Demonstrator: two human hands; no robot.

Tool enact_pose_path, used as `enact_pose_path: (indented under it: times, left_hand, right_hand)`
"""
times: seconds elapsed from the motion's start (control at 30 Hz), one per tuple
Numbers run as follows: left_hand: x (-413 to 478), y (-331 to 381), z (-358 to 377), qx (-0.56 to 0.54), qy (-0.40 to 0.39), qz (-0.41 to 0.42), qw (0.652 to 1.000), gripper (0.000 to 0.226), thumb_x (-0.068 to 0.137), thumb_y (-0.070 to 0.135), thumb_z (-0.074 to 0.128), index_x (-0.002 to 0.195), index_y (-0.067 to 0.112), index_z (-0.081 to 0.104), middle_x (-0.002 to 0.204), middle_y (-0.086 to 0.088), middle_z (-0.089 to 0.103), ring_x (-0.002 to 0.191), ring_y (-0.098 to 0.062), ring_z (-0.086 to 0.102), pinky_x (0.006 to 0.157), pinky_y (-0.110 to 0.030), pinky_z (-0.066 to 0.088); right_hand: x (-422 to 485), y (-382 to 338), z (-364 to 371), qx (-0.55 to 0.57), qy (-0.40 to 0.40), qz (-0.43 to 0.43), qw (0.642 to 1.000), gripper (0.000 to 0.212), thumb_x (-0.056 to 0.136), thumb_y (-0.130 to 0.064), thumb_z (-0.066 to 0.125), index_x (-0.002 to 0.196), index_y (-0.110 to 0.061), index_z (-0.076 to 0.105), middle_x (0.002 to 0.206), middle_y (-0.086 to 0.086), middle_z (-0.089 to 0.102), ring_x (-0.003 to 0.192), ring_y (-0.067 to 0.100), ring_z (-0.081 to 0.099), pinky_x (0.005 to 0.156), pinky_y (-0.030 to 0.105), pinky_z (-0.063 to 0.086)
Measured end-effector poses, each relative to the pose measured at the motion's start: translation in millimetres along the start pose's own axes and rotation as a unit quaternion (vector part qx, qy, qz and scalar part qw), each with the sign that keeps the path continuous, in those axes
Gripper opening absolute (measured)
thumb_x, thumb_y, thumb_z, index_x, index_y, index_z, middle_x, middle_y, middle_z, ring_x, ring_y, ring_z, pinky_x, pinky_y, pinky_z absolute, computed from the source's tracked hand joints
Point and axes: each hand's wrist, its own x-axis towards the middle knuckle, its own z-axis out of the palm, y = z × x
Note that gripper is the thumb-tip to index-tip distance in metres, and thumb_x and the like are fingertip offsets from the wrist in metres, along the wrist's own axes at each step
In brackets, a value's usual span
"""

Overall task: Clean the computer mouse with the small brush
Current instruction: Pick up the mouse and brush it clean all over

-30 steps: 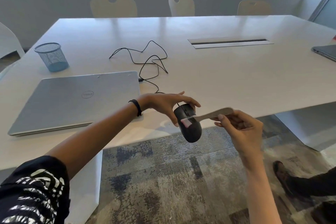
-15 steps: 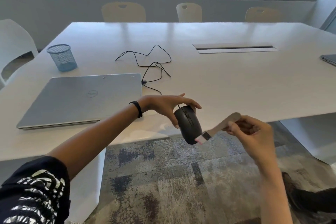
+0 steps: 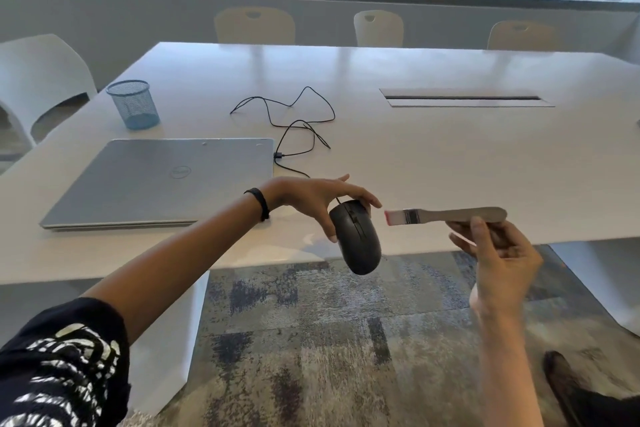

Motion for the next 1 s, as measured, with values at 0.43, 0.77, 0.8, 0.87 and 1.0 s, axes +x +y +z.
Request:
enact_pose_path:
  times: [0.43, 0.77, 0.8, 0.87, 1.0]
  left_hand:
    - [16, -66, -57, -0.021, -0.019, -0.033, 0.999, 0.079, 0.069, 0.009, 0.081, 0.136, 0.026, 0.041, 0.122, 0.011, 0.054, 0.115, 0.009, 0.043, 0.112, -0.027, 0.004]
    - [40, -135, -99, -0.051, -0.049, -0.006, 0.997, 0.081, 0.069, 0.013, 0.082, 0.136, 0.031, 0.041, 0.125, 0.011, 0.055, 0.119, -0.006, 0.041, 0.105, -0.03, 0.032]
    - [42, -140, -101, -0.053, -0.053, -0.002, 0.997, 0.081, 0.069, 0.013, 0.082, 0.136, 0.032, 0.04, 0.126, 0.011, 0.054, 0.121, -0.007, 0.041, 0.107, -0.033, 0.033]
    - [45, -149, -104, -0.059, -0.062, 0.004, 0.996, 0.081, 0.069, 0.013, 0.082, 0.136, 0.033, 0.04, 0.126, 0.012, 0.053, 0.123, -0.008, 0.041, 0.109, -0.035, 0.032]
    - [51, -164, -106, -0.07, -0.087, 0.014, 0.994, 0.08, 0.071, 0.013, 0.08, 0.137, 0.031, 0.039, 0.125, 0.014, 0.051, 0.123, -0.006, 0.04, 0.11, -0.031, 0.031]
  right_hand:
    - [45, 33, 46, 0.024, 0.049, 0.049, 0.997, 0.019, 0.096, -0.006, 0.055, 0.096, -0.019, 0.069, 0.081, -0.009, 0.077, 0.076, 0.01, 0.075, 0.064, 0.023, 0.059]
    - [93, 67, 94, 0.048, 0.076, 0.079, 0.993, 0.038, 0.097, -0.008, 0.052, 0.079, -0.029, 0.079, 0.08, -0.008, 0.077, 0.075, 0.008, 0.074, 0.06, 0.02, 0.058]
    - [96, 70, 99, 0.05, 0.079, 0.082, 0.992, 0.04, 0.097, -0.008, 0.052, 0.078, -0.03, 0.079, 0.08, -0.008, 0.077, 0.075, 0.007, 0.074, 0.06, 0.02, 0.058]
    - [100, 74, 106, 0.05, 0.086, 0.086, 0.991, 0.041, 0.097, -0.008, 0.052, 0.076, -0.03, 0.079, 0.079, -0.008, 0.077, 0.074, 0.007, 0.074, 0.059, 0.019, 0.058]
    - [103, 85, 116, 0.048, 0.105, 0.095, 0.989, 0.039, 0.097, -0.007, 0.052, 0.074, -0.024, 0.078, 0.077, -0.006, 0.077, 0.073, 0.008, 0.074, 0.058, 0.019, 0.057]
